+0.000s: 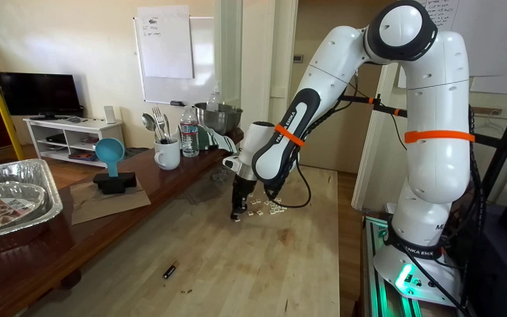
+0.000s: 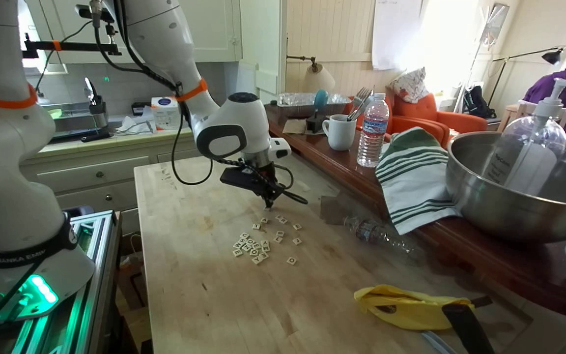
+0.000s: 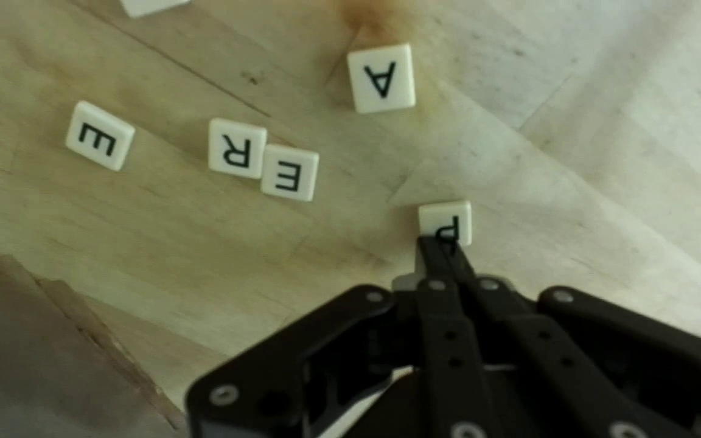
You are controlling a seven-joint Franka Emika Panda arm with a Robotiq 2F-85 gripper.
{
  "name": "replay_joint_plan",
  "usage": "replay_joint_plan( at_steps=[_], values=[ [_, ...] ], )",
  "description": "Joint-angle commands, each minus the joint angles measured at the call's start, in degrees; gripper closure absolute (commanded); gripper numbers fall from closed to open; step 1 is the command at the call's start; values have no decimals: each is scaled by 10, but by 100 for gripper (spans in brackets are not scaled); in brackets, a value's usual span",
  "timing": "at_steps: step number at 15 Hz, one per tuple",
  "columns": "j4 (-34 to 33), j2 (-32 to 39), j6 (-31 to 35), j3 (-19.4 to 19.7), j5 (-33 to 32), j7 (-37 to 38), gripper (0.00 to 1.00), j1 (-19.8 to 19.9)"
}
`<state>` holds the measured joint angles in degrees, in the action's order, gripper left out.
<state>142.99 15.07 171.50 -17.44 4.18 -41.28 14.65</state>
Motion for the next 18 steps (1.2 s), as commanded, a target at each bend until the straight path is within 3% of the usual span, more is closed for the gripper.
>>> replay_joint_plan(
  at_steps=[1, 6, 10, 11, 12, 13, 14, 15, 16, 17, 18],
  values=[
    [21, -13, -45, -1, 10, 4, 100, -4],
    [52, -68, -40, -16, 64, -32, 100, 12],
    [77, -116, -38, 15, 91, -21, 100, -17],
    [85, -126, -37, 0, 82, -13, 100, 4],
    [92, -134, -31, 14, 60, 7, 100, -1],
    [99, -139, -20, 63, 35, 11, 100, -40],
    [103, -137, -10, 37, 10, 1, 100, -3],
    [103, -132, -11, 48, -12, -9, 100, -4],
    [105, -129, -4, 99, -44, -2, 100, -44],
    [103, -119, 6, 109, -59, -11, 100, -46],
    [102, -111, 16, 87, -70, -19, 100, -17]
  ],
)
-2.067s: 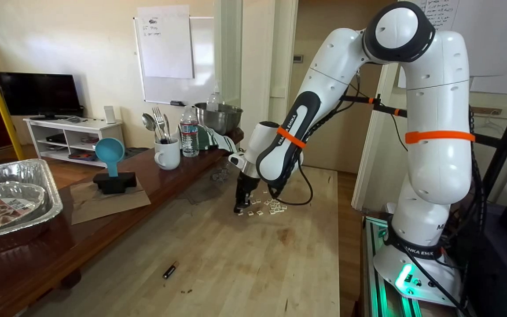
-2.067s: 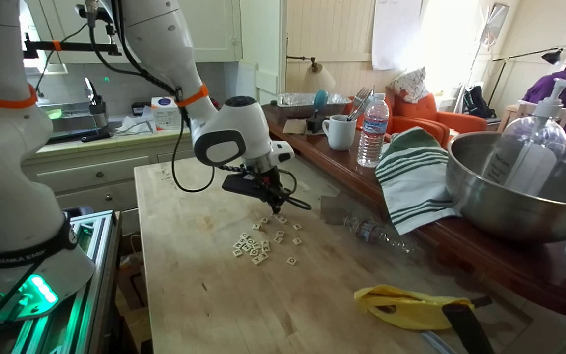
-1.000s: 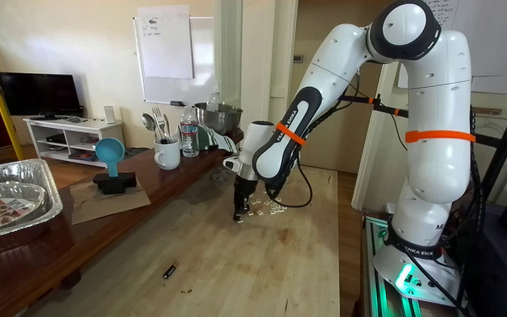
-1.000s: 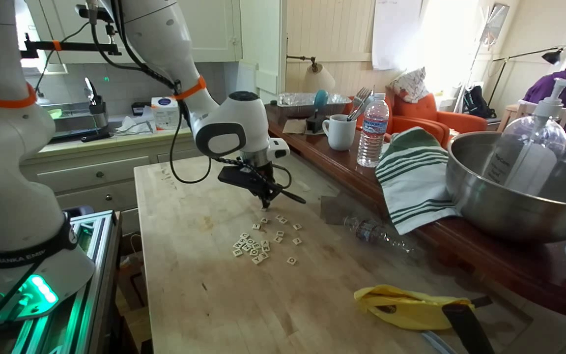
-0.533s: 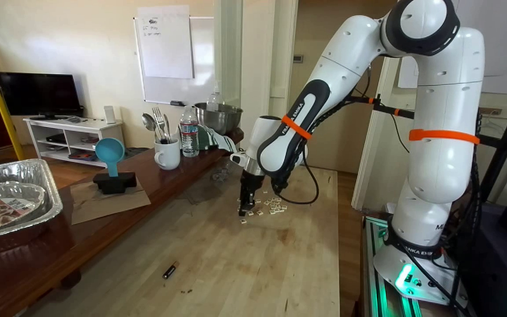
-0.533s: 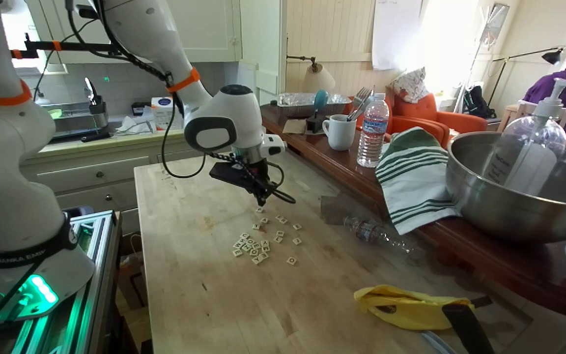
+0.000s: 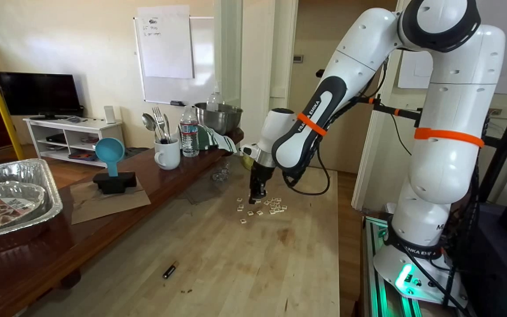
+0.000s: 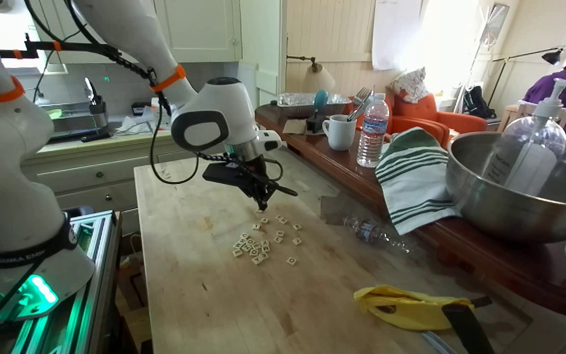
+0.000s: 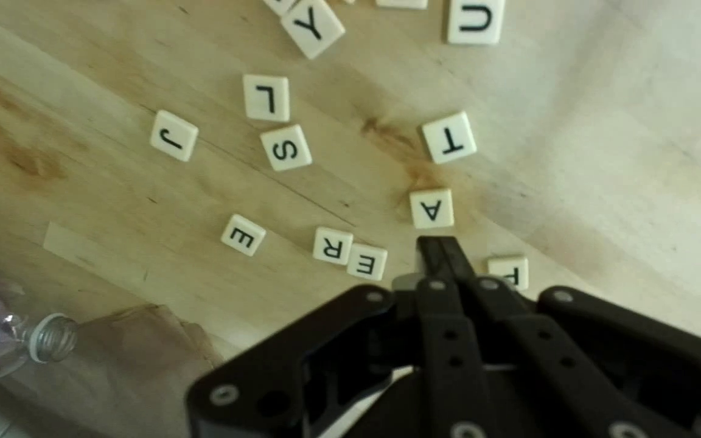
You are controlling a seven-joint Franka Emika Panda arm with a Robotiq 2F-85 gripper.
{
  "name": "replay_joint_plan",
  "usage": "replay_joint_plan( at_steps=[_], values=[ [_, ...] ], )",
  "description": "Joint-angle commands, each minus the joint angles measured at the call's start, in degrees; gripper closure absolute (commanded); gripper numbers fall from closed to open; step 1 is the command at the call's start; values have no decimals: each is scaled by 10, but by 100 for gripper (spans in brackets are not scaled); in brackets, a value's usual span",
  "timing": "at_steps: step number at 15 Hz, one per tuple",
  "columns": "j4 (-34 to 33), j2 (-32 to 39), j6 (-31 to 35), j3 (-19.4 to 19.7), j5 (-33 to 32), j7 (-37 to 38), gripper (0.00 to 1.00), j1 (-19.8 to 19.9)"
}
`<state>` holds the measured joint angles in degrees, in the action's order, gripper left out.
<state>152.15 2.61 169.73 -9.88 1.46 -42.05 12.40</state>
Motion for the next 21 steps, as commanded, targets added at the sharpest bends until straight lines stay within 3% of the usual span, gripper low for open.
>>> replay_joint_plan(
  at_steps=[1, 5, 15, 18, 21],
  values=[
    [9, 22, 48, 17, -47, -19, 100, 3],
    [0, 61, 98, -12, 2, -68, 100, 12],
    [-16, 108, 108, -25, -22, -99, 100, 24],
    [-24, 117, 105, -62, 0, -101, 100, 46],
    [-39, 134, 97, -125, 30, -103, 100, 91]
  ],
)
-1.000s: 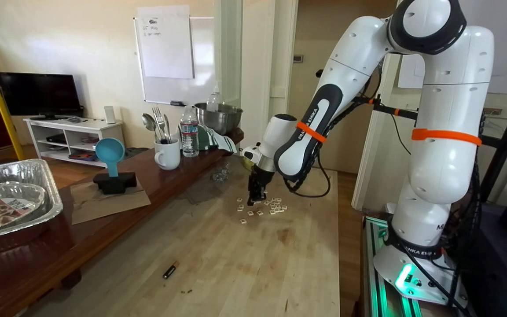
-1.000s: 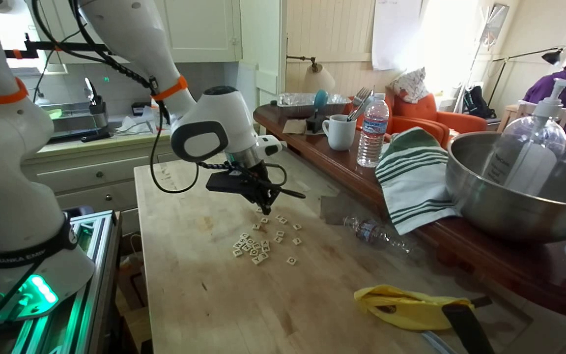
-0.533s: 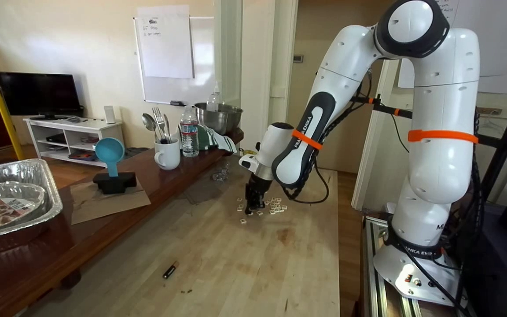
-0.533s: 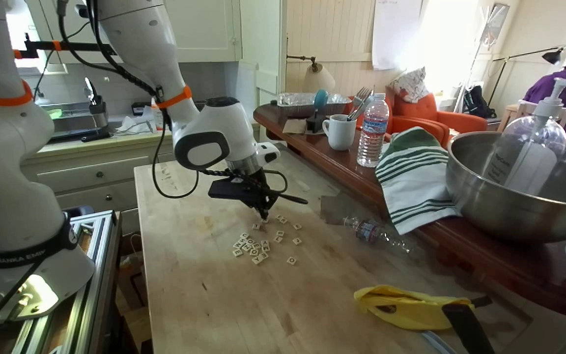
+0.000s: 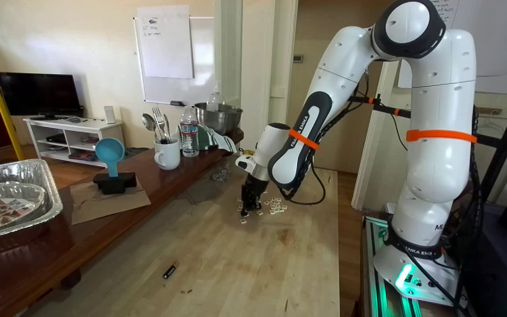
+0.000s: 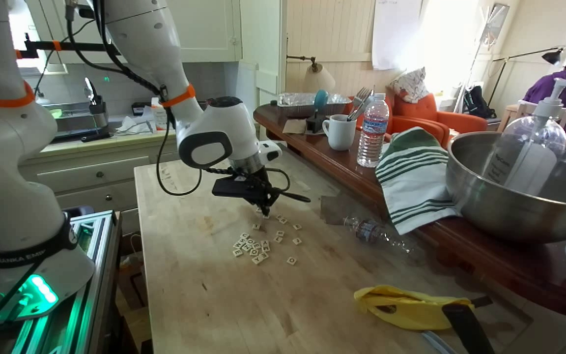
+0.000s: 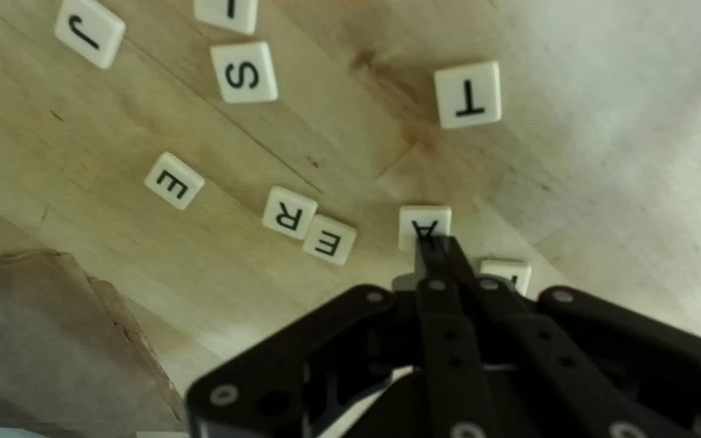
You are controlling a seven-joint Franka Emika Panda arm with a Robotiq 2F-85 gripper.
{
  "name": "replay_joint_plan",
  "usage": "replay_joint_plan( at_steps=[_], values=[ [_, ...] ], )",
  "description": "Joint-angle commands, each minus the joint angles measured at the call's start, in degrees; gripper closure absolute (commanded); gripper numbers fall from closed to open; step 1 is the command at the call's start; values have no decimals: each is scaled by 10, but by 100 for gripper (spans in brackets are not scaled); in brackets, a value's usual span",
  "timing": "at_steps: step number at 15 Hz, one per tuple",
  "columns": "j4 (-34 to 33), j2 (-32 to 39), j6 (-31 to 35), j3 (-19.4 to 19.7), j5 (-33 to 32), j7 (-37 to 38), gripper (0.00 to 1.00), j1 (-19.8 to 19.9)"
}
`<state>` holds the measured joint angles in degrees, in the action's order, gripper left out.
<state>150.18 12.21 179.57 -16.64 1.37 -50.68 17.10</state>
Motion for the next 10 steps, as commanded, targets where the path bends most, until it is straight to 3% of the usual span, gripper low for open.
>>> replay_joint_plan(
  at_steps=[1, 10],
  values=[
    [-23, 42, -3, -75, 39, -16, 100, 58],
    [-28, 54, -22, -169, 41, -32, 100, 162]
  ],
)
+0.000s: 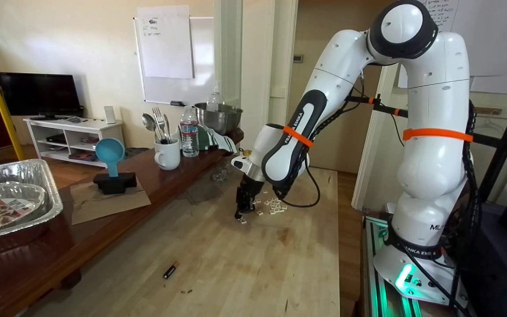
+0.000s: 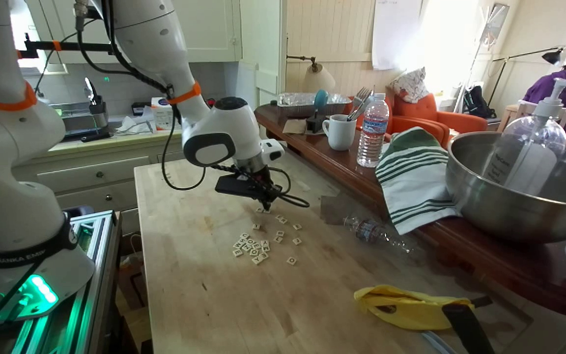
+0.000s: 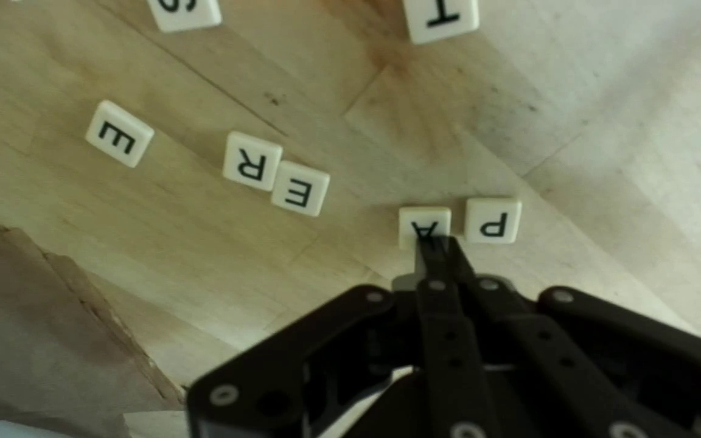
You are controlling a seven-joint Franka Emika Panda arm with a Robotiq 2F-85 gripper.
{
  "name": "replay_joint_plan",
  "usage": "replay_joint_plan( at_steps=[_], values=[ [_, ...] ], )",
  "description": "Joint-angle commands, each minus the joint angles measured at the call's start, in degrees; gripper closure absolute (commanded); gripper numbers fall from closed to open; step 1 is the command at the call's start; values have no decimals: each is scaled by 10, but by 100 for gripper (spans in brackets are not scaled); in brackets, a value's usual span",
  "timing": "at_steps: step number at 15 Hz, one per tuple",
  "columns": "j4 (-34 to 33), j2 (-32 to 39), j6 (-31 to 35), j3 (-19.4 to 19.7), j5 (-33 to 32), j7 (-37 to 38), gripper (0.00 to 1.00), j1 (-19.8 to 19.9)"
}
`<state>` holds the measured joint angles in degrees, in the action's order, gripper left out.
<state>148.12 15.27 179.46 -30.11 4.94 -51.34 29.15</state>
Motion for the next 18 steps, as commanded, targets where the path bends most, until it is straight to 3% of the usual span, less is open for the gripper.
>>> replay_joint_plan(
  at_steps=[1, 7, 18],
  values=[
    [-7, 25, -23, -48, 6, -31, 100, 55],
    [5, 14, -36, -70, 2, -40, 100, 88],
    [2, 37, -51, -166, 21, -36, 100, 189]
  ],
)
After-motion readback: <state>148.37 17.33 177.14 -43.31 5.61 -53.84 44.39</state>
